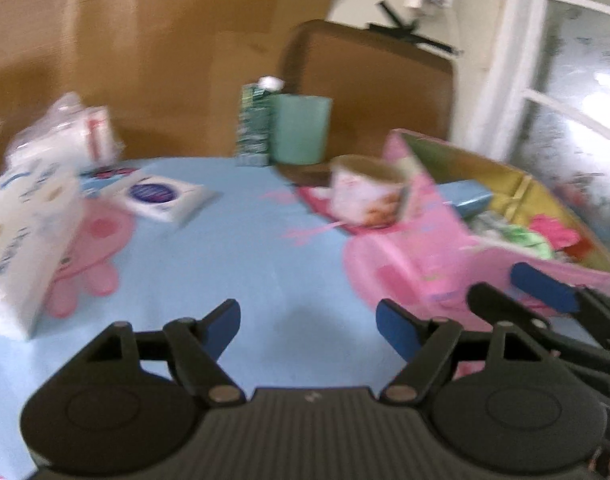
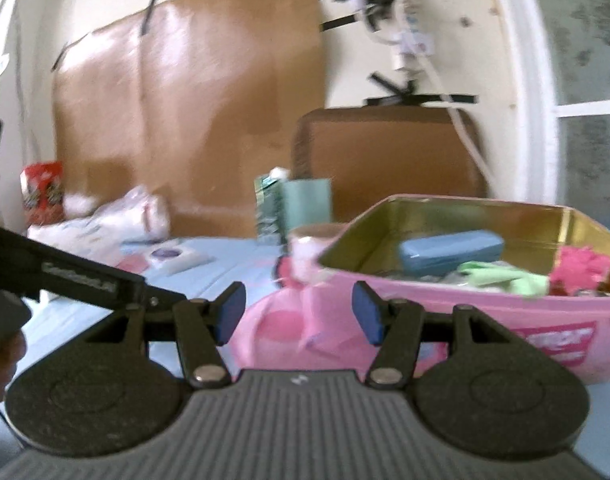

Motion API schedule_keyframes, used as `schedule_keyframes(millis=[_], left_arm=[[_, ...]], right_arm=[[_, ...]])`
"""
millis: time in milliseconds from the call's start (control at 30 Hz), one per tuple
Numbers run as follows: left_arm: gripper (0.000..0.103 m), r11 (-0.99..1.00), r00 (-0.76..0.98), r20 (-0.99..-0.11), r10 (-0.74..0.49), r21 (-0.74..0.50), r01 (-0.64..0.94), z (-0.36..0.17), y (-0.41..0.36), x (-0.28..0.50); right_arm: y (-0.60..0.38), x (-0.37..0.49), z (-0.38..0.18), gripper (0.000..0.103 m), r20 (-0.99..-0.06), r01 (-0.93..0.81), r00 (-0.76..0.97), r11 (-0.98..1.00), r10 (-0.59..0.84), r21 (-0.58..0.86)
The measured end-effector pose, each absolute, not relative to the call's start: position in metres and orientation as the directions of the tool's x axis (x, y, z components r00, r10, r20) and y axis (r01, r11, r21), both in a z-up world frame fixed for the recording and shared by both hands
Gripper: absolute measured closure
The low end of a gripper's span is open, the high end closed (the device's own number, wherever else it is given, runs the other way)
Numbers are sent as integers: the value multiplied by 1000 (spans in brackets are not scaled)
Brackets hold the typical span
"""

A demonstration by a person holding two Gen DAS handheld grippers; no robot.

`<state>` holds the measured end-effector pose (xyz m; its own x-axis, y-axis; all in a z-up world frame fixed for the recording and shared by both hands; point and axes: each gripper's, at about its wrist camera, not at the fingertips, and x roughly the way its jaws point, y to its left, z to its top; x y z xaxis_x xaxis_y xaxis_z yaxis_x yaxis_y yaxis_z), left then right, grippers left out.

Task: Organize soft objects
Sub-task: 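Move the right tool to the white wet-wipe pack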

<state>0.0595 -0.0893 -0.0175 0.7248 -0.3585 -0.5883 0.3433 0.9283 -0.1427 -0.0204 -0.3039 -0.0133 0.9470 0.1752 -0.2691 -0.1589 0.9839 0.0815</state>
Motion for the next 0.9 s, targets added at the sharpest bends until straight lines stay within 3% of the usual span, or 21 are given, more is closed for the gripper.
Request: schedule_keyframes(millis=[533, 900], left_arm=[[23, 988, 785, -601, -149, -63, 139, -38, -21, 72], [18, 979, 794, -573, -202, -134, 153, -40, -5, 72]], right_arm=[[-238, 9, -21, 42, -433, -326, 849, 945, 303, 22], [-214, 45, -28, 38, -548, -346, 779, 938, 304, 28]])
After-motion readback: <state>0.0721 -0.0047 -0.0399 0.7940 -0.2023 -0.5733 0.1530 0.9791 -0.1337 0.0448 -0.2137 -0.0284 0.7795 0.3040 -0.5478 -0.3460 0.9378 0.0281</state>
